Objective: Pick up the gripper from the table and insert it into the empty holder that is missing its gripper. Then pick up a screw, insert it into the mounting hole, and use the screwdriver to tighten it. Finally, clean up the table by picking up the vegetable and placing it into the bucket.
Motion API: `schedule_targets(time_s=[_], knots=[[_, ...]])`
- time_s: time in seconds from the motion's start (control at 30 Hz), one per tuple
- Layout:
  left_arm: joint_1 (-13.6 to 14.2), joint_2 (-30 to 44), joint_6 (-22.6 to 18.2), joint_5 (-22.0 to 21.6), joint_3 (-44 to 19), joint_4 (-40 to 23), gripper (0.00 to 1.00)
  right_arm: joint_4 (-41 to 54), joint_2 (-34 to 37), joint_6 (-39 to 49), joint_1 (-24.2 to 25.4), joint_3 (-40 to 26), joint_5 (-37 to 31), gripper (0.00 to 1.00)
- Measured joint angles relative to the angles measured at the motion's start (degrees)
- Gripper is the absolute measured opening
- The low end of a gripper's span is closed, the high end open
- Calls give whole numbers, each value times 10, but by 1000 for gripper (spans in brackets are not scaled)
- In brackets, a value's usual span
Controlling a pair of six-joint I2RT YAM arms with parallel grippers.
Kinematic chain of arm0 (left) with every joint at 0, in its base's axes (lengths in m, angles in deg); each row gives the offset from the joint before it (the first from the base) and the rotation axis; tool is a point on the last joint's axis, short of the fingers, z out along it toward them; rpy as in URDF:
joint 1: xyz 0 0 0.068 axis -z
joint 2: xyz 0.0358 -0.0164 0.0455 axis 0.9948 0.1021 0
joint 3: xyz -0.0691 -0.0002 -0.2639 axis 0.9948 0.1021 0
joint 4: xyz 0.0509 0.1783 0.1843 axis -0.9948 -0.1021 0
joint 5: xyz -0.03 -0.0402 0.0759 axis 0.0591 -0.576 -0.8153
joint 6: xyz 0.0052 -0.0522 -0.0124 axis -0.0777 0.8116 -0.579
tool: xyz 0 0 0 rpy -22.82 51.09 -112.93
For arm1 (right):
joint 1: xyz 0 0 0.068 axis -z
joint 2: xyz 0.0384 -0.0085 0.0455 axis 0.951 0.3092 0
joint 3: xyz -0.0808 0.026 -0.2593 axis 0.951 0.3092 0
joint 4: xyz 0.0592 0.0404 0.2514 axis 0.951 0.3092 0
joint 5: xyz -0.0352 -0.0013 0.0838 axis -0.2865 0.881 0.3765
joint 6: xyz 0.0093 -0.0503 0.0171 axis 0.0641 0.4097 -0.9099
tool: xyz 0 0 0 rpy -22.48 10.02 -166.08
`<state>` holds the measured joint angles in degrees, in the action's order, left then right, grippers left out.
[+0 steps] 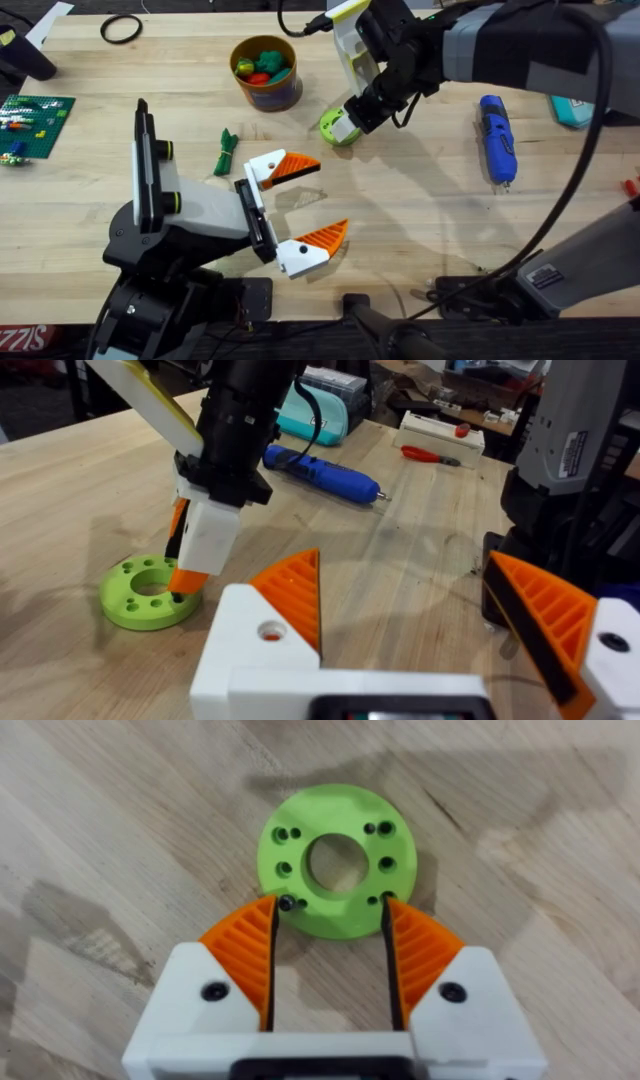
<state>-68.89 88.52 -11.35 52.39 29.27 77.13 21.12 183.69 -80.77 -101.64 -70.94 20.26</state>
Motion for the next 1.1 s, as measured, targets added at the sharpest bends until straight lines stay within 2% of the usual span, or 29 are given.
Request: schedule_targets(time_s=[0.67, 0.93, 1.1], knots=[[0, 0, 0, 0, 0, 0, 985, 17, 0, -4, -6, 0, 0, 548], [0, 0, 0, 0, 0, 0, 985, 23, -2, -4, -60, -3, -7, 549], [0, 0, 0, 0, 0, 0, 985, 23, -2, -4, -86, -4, -42, 549]])
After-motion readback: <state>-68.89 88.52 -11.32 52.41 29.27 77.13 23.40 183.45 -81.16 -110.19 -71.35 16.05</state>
